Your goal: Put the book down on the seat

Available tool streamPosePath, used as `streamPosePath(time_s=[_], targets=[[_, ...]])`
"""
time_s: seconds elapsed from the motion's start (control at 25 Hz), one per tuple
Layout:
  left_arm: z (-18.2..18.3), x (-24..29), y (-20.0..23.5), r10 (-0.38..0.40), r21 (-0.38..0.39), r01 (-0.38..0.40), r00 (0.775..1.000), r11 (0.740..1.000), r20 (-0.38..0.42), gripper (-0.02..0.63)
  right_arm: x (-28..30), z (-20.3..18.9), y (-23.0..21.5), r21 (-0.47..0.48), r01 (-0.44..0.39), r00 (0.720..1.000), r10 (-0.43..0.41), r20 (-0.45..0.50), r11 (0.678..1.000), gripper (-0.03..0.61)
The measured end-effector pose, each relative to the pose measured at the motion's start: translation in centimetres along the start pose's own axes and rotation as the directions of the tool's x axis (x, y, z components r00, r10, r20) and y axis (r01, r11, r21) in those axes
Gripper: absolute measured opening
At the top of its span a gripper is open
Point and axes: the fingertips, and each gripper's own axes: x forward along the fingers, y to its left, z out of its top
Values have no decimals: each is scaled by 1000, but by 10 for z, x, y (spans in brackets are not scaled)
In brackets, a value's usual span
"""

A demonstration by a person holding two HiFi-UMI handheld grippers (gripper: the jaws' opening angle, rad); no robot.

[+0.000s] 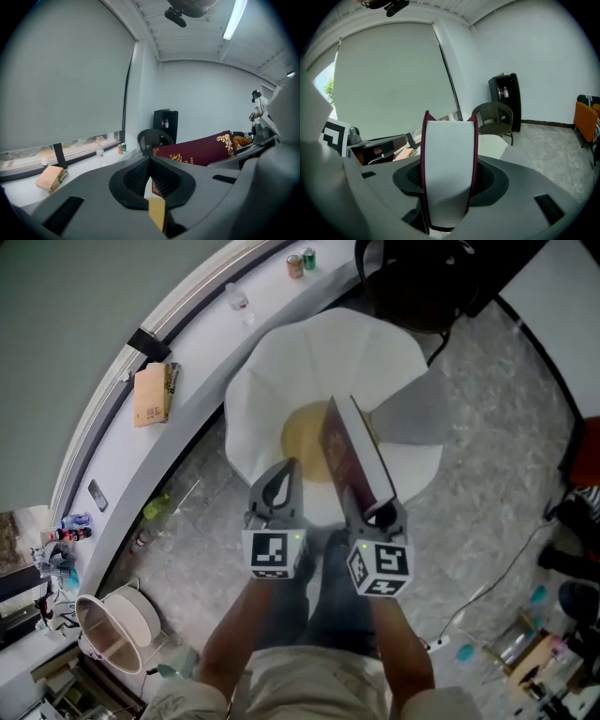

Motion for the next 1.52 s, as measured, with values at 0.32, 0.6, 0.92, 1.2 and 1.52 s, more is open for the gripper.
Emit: streamPosePath(time_s=[0.32,0.6,0.92,1.2,1.52], targets=[[-93,64,-52,-15,-9,14,994,1000,-106,6,50,-84,-85,62,38,990,-29,-139,997,225],[-174,117,-90,-53,-43,46,981,998,-185,7,103,-172,-148,102,49,962,-19,-273,994,225],[-242,178,-91,-60,6,63,974,998,-218,6,158,-247,-186,175,79,925,-6,-381,981,225],[-287,204,-100,-75,1,78,963,997,-258,6,198,-292,-211,277,107,906,21,-423,955,225],[-309,221,-122,-118,-1,123,950,992,-288,6,214,-307,-228,364,107,906,60,-419,925,227]])
